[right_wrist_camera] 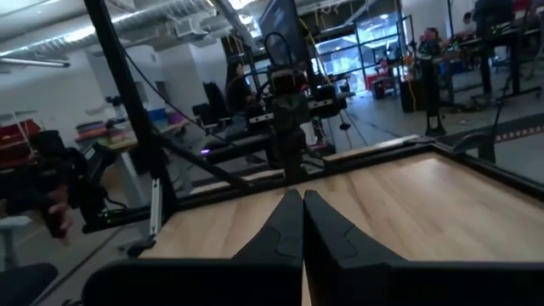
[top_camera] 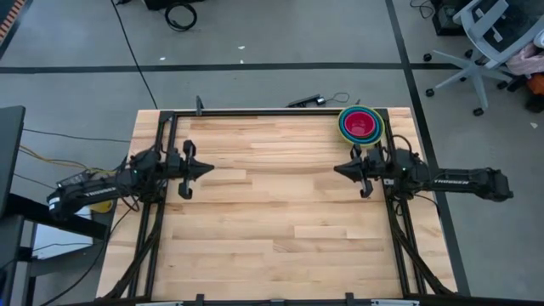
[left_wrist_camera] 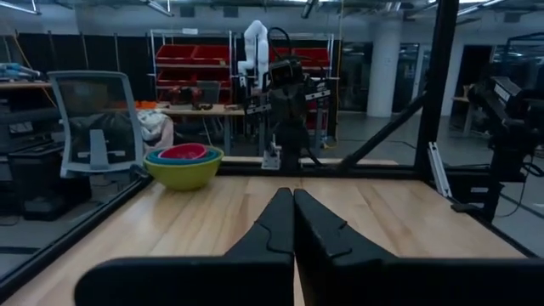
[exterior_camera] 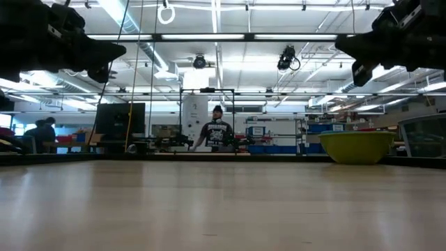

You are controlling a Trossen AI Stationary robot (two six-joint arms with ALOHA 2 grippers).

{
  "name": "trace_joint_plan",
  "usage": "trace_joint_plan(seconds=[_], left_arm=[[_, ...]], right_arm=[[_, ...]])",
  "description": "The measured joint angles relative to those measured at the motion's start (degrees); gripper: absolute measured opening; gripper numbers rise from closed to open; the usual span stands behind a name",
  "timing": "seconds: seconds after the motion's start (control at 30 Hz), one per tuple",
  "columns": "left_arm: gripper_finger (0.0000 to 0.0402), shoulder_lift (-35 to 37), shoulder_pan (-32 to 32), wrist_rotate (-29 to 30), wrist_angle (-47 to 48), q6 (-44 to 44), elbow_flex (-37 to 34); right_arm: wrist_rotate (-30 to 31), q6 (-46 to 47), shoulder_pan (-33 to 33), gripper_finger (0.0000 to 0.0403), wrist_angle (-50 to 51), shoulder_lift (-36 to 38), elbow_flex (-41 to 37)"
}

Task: Nest bowls inside each other
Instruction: Return to Home Position

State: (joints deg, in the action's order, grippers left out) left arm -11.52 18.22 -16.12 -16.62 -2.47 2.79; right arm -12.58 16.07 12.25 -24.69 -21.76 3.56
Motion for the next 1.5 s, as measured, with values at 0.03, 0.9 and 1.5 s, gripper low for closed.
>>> trace_joint_plan(seconds=[0.03, 0.9, 1.5], left_arm=[[0.0002, 0.5, 0.0, 0.1, 0.0, -0.4, -0.5], [0.0002, 8.4, 0.0, 1.2, 0.3, -0.6, -2.3], [0.0002, 11.3, -0.1, -1.0, 7.2, -1.8, -2.4]], right_arm=[[0.0, 0.2, 0.0, 0.0003, -0.1, 0.1, -0.3], [-9.5, 1.8, 6.1, 0.0003, 6.0, 15.3, -3.1], [-17.1, 4.3, 6.7, 0.0004, 12.0, 21.6, -3.2]])
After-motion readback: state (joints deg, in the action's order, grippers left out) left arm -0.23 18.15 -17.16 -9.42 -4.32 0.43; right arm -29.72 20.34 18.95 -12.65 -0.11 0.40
